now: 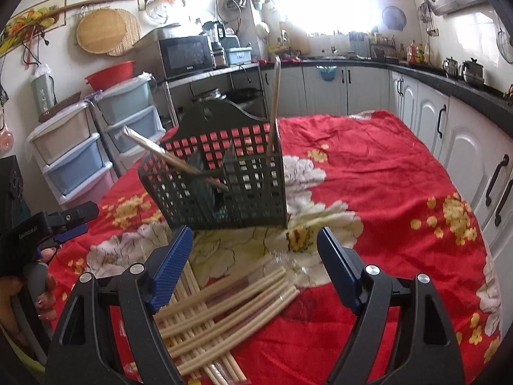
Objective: Organize utensils
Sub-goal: 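Withdraw both open tools from the caddy back toward the chopstick pile, then close the left tool on another chopstick while the right tool grasps a wrapped chopstick, then lift the left tool's chopstick toward the caddy while the right tool carries its own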
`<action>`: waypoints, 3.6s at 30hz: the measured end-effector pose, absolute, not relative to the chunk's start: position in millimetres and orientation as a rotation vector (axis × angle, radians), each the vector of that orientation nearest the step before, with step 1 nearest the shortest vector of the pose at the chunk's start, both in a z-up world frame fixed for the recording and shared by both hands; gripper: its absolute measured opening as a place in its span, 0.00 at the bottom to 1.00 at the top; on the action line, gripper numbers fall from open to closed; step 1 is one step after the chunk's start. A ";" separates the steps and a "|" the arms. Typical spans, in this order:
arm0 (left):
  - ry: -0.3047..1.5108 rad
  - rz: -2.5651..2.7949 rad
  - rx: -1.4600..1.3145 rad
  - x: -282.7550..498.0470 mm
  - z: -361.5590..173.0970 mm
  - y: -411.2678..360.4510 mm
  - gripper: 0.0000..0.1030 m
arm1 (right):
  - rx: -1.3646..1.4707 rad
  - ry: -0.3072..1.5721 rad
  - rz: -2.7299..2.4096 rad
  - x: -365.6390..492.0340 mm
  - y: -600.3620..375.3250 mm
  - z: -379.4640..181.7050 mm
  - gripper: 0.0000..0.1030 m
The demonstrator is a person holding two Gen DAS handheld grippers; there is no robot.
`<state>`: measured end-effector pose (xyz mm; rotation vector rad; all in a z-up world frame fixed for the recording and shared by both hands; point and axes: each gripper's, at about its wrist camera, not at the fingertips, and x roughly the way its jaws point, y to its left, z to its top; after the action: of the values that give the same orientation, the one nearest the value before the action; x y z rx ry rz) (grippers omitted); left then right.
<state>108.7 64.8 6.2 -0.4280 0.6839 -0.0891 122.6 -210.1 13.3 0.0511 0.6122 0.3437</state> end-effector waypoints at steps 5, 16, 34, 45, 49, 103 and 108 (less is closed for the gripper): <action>0.721 -0.099 -0.443 110.6 -5.4 63.9 0.89 | 0.043 0.657 0.335 121.4 -212.0 0.6 0.75; 0.791 -0.126 -0.508 114.2 -26.7 64.3 0.86 | 0.043 0.755 0.313 126.3 -216.9 -23.7 0.75; 0.903 -0.194 -0.628 130.9 -58.9 60.9 0.49 | 0.093 0.928 0.256 151.3 -222.6 -61.0 0.52; 0.933 -0.180 -0.657 151.2 -66.3 62.4 0.40 | 0.073 0.941 0.236 150.8 -227.6 -64.1 0.42; 0.936 -0.174 -0.664 154.2 -67.1 65.5 0.39 | 0.099 0.952 0.241 153.2 -230.4 -65.7 0.39; 0.569 -0.062 -0.618 90.6 32.7 128.2 0.03 | 0.190 0.672 0.499 127.1 -224.4 47.7 0.06; 0.530 -0.091 -0.607 86.0 49.1 123.8 0.03 | 0.179 0.637 0.525 124.0 -217.5 60.9 0.06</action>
<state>86.0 123.8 49.1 -0.6069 0.5296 -0.0912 124.0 -217.5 60.9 0.1790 0.6374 0.5252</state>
